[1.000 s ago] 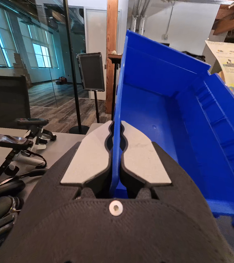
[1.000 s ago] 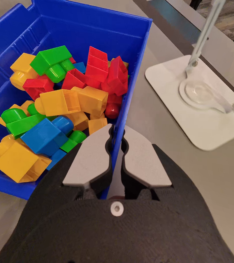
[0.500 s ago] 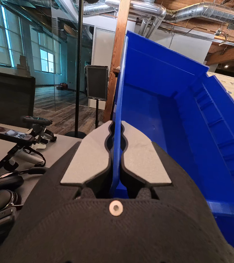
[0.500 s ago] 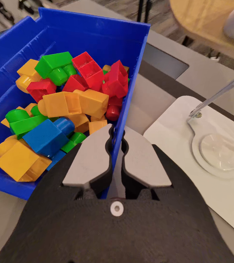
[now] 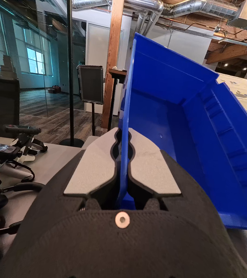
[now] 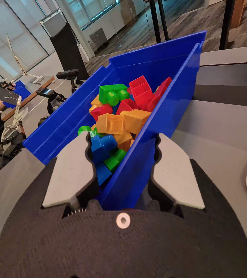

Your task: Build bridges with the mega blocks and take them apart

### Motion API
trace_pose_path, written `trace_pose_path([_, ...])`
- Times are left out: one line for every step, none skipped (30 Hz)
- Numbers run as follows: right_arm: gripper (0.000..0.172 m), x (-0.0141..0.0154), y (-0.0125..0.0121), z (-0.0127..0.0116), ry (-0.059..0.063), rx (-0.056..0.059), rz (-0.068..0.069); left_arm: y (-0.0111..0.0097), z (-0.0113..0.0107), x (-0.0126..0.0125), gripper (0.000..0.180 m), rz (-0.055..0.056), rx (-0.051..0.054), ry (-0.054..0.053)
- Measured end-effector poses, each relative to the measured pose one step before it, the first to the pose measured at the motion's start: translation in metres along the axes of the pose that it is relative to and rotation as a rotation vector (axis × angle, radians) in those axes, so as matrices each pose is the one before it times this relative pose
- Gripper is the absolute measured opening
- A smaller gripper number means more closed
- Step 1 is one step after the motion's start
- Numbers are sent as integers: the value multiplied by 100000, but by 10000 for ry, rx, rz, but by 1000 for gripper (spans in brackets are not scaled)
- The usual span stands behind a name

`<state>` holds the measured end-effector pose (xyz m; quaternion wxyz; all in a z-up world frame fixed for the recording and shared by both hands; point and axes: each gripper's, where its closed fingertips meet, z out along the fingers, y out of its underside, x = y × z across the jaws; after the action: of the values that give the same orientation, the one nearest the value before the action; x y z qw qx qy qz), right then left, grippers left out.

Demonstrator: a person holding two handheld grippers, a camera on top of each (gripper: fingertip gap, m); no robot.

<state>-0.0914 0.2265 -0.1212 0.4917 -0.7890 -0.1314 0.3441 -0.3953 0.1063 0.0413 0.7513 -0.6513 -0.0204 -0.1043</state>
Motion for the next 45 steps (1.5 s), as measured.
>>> trace_pose_path([85, -417, 24, 400, -124, -81, -9, 0, 101, 210, 6, 35, -10, 38])
trace_pose_path([88, -379, 77, 453, -89, -181, -232, 22, 92, 173, 6, 2, -11, 26])
trace_pose_path([90, -244, -1, 276, -115, -94, -128, 20, 102, 147, 6, -28, 16, 17])
trace_pose_path([92, -96, -49, 38, -158, 10, 65, 17, 95, 123, 6, -12, 40, 9])
trace_pose_path([93, -74, -65, -238, -201, 12, 126, -8, 84, 107, 6, 27, 45, -1])
trace_pose_path([91, -60, -196, -473, -229, 113, 116, -37, 81, 152, 6, 40, 35, -4])
trace_pose_path([91, 112, -267, -585, -53, 190, 15, -94, 86, 225, 6, 59, 49, 1])
trace_pose_path([91, 206, -295, -712, 72, 155, -134, -137, 100, 329, 6, 96, 66, -4])
trace_pose_path([90, 198, -398, -888, 104, 172, -217, -184, 88, 421, 6, 151, 67, -19])
trace_pose_path([89, 127, -607, -1112, 48, 293, -136, -203, 94, 497, 6, 203, 60, -41])
trace_pose_path([86, -197, -952, -1279, -159, 465, 91, -305, 74, 621, 6, 225, 85, -26])
trace_pose_path([84, -506, -1104, -1282, -279, 453, 202, -359, 69, 687, 6, 277, 95, -40])
trace_pose_path([84, -736, -1104, -1150, -305, 349, 120, -396, 60, 750, 6, 355, 80, -77])
trace_pose_path([82, -837, -1219, -1055, -259, 348, 89, -432, 41, 823, 6, 361, 77, -87])
trace_pose_path([82, -902, -1274, -875, -247, 338, 155, -491, 20, 887, 6, 335, 100, -83])
trace_pose_path([82, -1033, -1230, -589, -336, 309, 257, -500, -17, 939, 6, 448, 93, -143])
trace_pose_path([82, -1039, -995, -309, -330, 200, 248, -545, -47, 993, 6, 557, 34, -192])
trace_pose_path([83, -984, -702, -56, -303, 92, 219, -633, -103, 1061, 6, 418, 35, -115])
trace_pose_path([84, -841, -420, 97, -274, 8, 279, -703, -143, 1104, 6, 287, 83, -24])
trace_pose_path([86, -653, -191, 173, -239, -61, 276, -654, -145, 1073, 6, 403, 67, -66])
trace_pose_path([86, -330, -141, 116, -66, -8, 117, -612, -141, 1036, 6, 407, 24, -64])
trace_pose_path([85, -99, -24, 111, 52, -45, -43, -638, -130, 1042, 6, 217, 78, 42])
trace_pose_path([80, 63, 145, 98, 91, -145, -138, -620, -114, 998, 6, 111, 131, 101])
trace_pose_path([76, 168, 93, 34, 108, -75, -102, -548, -82, 963, 6, 168, 105, 72])
trace_pose_path([73, 97, -8, -73, -55, 2, 114, -514, -91, 738, 6, 252, 97, -63])
trace_pose_path([74, 333, 12, -83, 49, -13, 146, -401, -50, 716, 6, 244, -13, -28])
trace_pose_path([72, 418, 125, -64, 131, -86, -1, -304, -1, 693, 6, 244, -36, -21])
trace_pose_path([69, 275, 105, -67, 64, -42, -7, -365, 4, 783, 6, 257, 48, 55])
trace_pose_path([66, 115, 67, -51, -42, 19, 131, -404, 6, 918, 6, 249, 46, 91])
trace_pose_path([63, 31, 78, 28, -105, 14, 207, -565, -5, 1047, 6, 228, 100, 130])
trace_pose_path([61, 63, 214, 131, -70, -90, 124, -723, -32, 1150, 6, 268, 160, 150])
trace_pose_path([64, 316, 135, 95, 155, -56, 40, -753, -60, 1101, 6, 263, 159, 132])
trace_pose_path([54, 698, -167, -158, 361, 122, -30, -737, -154, 642, 6, 222, 153, -48])
trace_pose_path([37, 618, -344, -289, 154, 203, 39, -671, -269, 336, 6, 103, 171, -23])
trace_pose_path([30, 483, -164, -236, 110, 4, -28, -634, -224, 514, 7, -85, 208, 180])
trace_pose_path([25, 317, -88, -157, 196, -47, -337, -447, -102, 435, 7, 93, 86, -16])
trace_pose_path([21, 240, -148, -141, 212, 27, -433, -365, -62, 243, 7, 287, 95, -146])
trace_pose_path([17, 317, -71, -61, 224, 27, -321, -401, -85, 212, 7, 41, 203, 21])
trace_pose_path([16, 130, -166, -70, 40, 91, -102, -227, 25, 254, 8, -88, 143, 120])
trace_pose_path([16, 105, -237, -89, 19, 86, -32, -30, 120, 125, 8, -15, 88, 73])
trace_pose_path([15, 108, -319, -88, 60, 71, -112, 70, 129, 154, 12, -102, 88, 188])
trace_pose_path([15, 100, -419, -86, 66, 96, -152, 4, 66, 152, 15, -225, 173, 252])
trace_pose_path([15, 16, -501, -68, 1, 81, -119, -149, 13, 133, 20, -384, 213, 271])
trace_pose_path([15, -38, -539, -57, -26, 19, -128, -436, -36, 145, 30, -452, 247, 285])
trace_pose_path([15, 2, -662, -78, 25, 36, -157, -662, -134, -21, 40, -259, 311, 129])
